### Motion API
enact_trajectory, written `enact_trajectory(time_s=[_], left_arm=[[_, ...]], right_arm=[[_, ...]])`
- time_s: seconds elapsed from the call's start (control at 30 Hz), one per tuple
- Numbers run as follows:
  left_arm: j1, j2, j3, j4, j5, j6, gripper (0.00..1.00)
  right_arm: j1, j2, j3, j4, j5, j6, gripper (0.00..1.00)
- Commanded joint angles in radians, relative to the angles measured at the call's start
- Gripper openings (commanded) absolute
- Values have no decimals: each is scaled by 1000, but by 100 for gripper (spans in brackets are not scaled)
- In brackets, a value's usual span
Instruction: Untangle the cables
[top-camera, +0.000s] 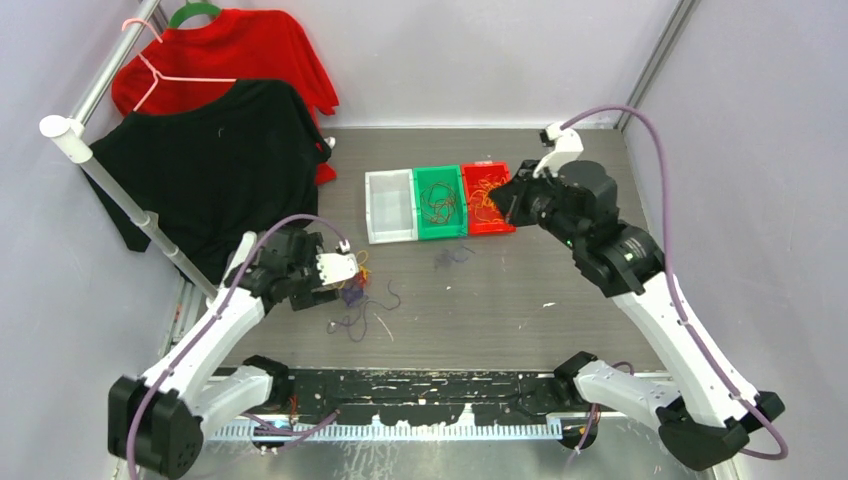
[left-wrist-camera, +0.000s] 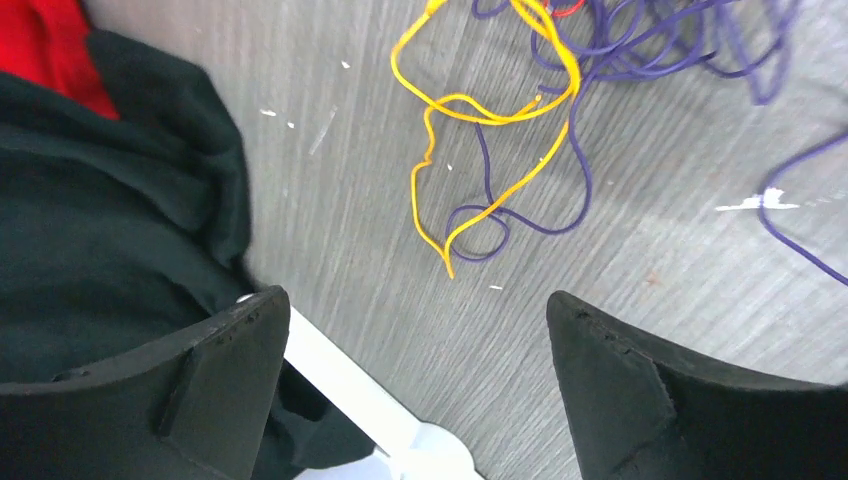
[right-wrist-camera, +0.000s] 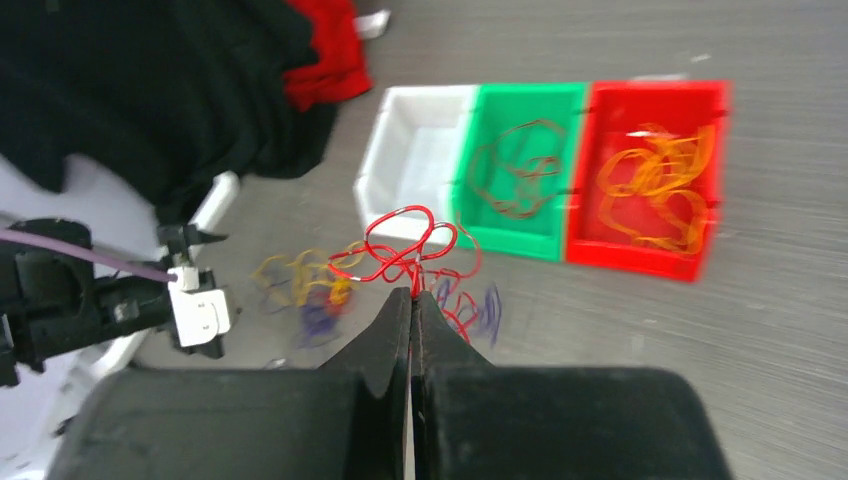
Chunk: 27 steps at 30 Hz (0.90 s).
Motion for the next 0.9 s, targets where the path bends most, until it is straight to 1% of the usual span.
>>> enact_trajectory(time_s=[0.0,0.13,0.23,0.3,0.37,0.43,0.57,0.73,0.8,0.87], left_arm=[[2,-99,105,-301,171,-37,100],[3,-132,183,-391,231,-66,100],[2,-119,300,-475,319,-123,99],[3,-104,388,-491,393,-190,100],[3,-86,477,-441,453,-298,99],[2,-52,532,-367,505,-397,100],[3,44,621,-272,639,-529,100],[3,149,716,-254,869,-575,100],[2,168,728,-195,922,-617,100],[3,180,736,-135,945,-673,100]], right_arm=[[0,35,-32,221,-282,178,1],[0,74,-72,371,-385,273,1],[0,113,-72,451,-452,337,1],[0,136,-68,498,-484,373,1],[-1,158,-54,527,-511,396,1],[0,176,-33,541,-527,414,1],[0,204,3,577,-564,454,1],[0,227,19,684,-634,548,1],[0,232,20,729,-658,583,1],[0,236,21,764,-673,611,1]])
